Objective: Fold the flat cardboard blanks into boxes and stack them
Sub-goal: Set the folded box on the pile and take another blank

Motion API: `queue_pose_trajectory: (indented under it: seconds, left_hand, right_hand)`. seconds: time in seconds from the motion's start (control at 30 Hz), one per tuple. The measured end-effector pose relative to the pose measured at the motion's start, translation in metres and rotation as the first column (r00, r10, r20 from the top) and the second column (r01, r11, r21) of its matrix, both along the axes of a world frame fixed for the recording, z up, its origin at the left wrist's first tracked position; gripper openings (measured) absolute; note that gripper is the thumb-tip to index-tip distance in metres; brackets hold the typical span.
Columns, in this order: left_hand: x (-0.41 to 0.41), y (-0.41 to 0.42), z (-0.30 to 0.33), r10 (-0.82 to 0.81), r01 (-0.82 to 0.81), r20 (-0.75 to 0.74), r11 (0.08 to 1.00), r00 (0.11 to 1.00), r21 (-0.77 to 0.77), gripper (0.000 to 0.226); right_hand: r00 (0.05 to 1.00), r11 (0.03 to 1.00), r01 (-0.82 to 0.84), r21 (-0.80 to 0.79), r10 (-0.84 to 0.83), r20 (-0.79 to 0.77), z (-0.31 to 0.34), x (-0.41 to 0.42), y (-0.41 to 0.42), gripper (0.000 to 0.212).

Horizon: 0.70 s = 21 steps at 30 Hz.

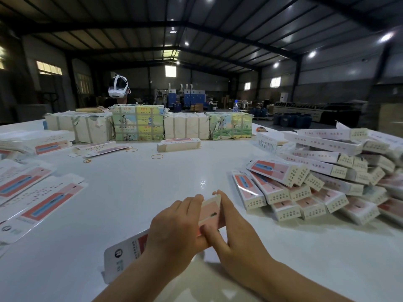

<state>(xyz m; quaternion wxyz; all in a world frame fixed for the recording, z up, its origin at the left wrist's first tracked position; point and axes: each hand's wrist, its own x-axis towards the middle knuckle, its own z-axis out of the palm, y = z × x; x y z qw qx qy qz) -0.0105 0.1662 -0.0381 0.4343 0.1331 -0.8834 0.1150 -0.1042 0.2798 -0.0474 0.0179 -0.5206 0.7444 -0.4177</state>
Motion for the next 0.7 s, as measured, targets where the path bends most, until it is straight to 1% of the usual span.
queue_pose_trajectory:
  seconds: [0.07, 0.13, 0.2, 0.27, 0.37, 0.47, 0.53, 0.6, 0.67, 0.7]
  left_hand:
    - [0.000, 0.002, 0.001, -0.011, 0.011, -0.011, 1.000, 1.000, 0.011, 0.066]
    - [-0.001, 0.007, 0.003, -0.051, 0.052, -0.019, 0.998, 0.999, 0.030, 0.055]
    - [-0.003, 0.014, 0.004, -0.093, 0.092, 0.003, 0.994, 0.996, 0.054, 0.050]
    - [-0.005, 0.019, 0.004, -0.100, 0.098, 0.025, 0.992, 0.995, 0.077, 0.053]
    - [-0.006, 0.020, 0.001, -0.090, 0.090, 0.010, 0.994, 0.996, 0.066, 0.052]
    - [-0.008, 0.021, 0.000, -0.090, 0.090, -0.003, 0.995, 0.996, 0.030, 0.048]
    - [-0.007, 0.017, -0.001, -0.097, 0.097, 0.019, 0.995, 0.995, 0.013, 0.047]
    - [-0.005, 0.010, -0.003, -0.097, 0.095, 0.061, 0.995, 0.993, 0.029, 0.054]
    - [0.001, 0.001, -0.002, -0.096, 0.086, 0.124, 0.993, 0.988, 0.084, 0.057]
    - [0.004, -0.003, 0.001, -0.101, 0.079, 0.158, 0.987, 0.982, 0.141, 0.055]
  right_hand:
    - [1.000, 0.998, -0.002, -0.070, 0.003, 0.020, 0.005, -0.003, 0.001, 0.048]
    - [0.996, 0.983, 0.014, -0.182, 0.002, 0.092, 0.010, -0.007, 0.001, 0.038]
    - [0.982, 0.969, 0.049, -0.244, -0.002, 0.189, 0.012, -0.008, 0.001, 0.039]
    - [0.981, 0.972, 0.060, -0.227, -0.015, 0.194, 0.010, -0.007, 0.000, 0.042]
    - [0.993, 0.984, 0.043, -0.173, -0.023, 0.114, 0.004, -0.005, 0.000, 0.047]
    - [0.997, 0.992, 0.025, -0.126, -0.016, 0.071, 0.000, -0.005, -0.001, 0.053]
    - [0.996, 0.994, 0.013, -0.112, -0.003, 0.089, 0.000, -0.006, -0.002, 0.053]
    - [0.987, 0.995, -0.033, -0.093, 0.047, 0.157, 0.002, -0.007, -0.003, 0.055]
    - [0.959, 0.987, -0.141, -0.074, 0.155, 0.238, 0.005, -0.009, -0.003, 0.063]
    - [0.953, 0.978, -0.195, -0.068, 0.205, 0.222, 0.007, -0.010, -0.002, 0.070]
